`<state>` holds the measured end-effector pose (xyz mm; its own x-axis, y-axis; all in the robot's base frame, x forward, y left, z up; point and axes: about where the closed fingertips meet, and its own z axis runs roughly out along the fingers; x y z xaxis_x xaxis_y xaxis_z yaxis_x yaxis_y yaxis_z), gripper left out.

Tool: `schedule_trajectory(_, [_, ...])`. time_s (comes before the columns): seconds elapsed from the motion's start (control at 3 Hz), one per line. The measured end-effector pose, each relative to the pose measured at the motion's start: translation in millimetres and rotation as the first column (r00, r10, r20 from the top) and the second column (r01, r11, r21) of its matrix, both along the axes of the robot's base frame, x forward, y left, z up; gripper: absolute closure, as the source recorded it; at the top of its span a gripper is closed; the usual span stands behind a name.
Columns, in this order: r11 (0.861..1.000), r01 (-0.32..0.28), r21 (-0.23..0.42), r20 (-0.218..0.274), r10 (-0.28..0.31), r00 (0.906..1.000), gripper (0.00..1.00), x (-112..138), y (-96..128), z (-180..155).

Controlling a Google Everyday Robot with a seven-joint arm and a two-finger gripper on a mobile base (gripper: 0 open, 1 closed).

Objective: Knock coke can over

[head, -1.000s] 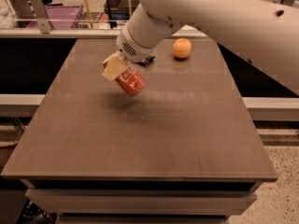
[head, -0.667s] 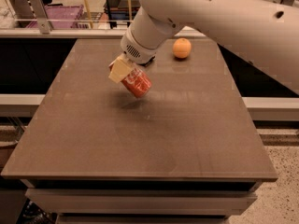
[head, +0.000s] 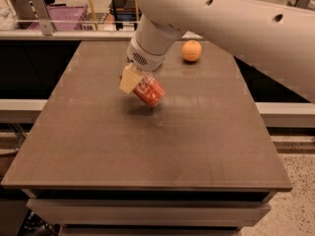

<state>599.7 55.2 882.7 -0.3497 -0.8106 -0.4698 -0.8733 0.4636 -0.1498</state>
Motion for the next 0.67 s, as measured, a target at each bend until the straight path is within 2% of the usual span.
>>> schedule_trajectory(0.33, [0.999, -0.044, -0.006, -0.009, 0.044, 0.9990, 1.00, -1.4, 15.6, -8.8])
schedule_trajectory(0.67, [0.993, -0.118, 0.033, -0.010, 0.118, 0.9930, 1.00, -2.6, 43.0, -18.6])
